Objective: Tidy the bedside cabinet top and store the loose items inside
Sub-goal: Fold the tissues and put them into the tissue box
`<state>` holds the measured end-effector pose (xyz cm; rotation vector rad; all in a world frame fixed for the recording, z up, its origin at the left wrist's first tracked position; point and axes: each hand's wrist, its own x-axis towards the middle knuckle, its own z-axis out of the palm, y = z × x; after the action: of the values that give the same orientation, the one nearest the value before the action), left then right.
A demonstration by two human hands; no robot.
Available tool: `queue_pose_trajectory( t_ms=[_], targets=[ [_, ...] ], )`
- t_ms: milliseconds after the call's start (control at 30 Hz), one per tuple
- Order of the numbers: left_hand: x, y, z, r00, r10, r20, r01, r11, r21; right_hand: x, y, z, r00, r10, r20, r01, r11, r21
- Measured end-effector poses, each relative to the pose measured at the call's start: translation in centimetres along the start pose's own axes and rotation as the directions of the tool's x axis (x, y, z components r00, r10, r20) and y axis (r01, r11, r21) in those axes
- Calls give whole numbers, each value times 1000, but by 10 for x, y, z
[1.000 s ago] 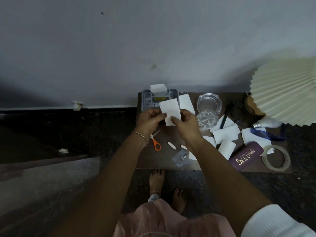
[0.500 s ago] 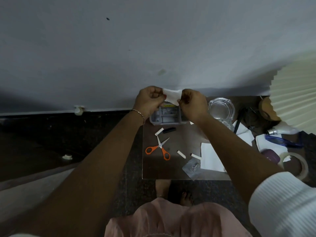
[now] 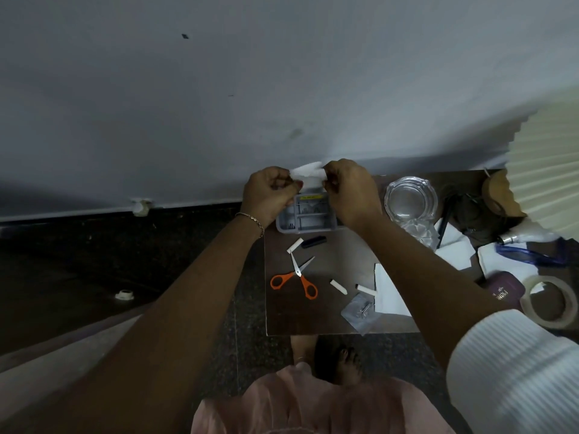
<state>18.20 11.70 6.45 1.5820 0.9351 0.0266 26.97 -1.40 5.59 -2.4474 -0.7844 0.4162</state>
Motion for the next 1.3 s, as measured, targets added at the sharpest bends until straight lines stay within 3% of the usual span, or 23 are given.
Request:
queue_pose_trajectory(
  t_ms=[233, 500, 733, 867, 1000, 1133, 1300],
  targets=[
    [1, -9, 2, 995, 96, 18, -97, 993, 71, -11, 6, 3, 998, 20, -55, -25, 996, -89],
    [-6, -12, 8, 986, 160, -51, -157, 986, 48, -26, 5, 5, 984, 44, -173, -38, 999, 34],
    [-37, -14, 27, 950, 218, -222, -218, 976, 25, -68, 3, 2, 962, 94, -256, -41, 978, 204],
    [-70, -21, 50, 971, 122, -207, -130, 991, -21, -107, 8, 2, 958, 135, -253, -68, 964, 257],
    [-103, -37, 81, 996, -53, -70, 48, 997, -62, -159, 25, 3, 958, 203, -204, -143, 950, 277],
    [-133, -57, 115, 945, -272, 182, 270, 962, 36, -206, 55, 5, 939, 304, -157, -246, 919, 308],
    [-151, -72, 147, 908, -346, 237, 360, 933, -14, -251, 97, 1, 880, 474, -24, -443, 838, 318]
  ],
)
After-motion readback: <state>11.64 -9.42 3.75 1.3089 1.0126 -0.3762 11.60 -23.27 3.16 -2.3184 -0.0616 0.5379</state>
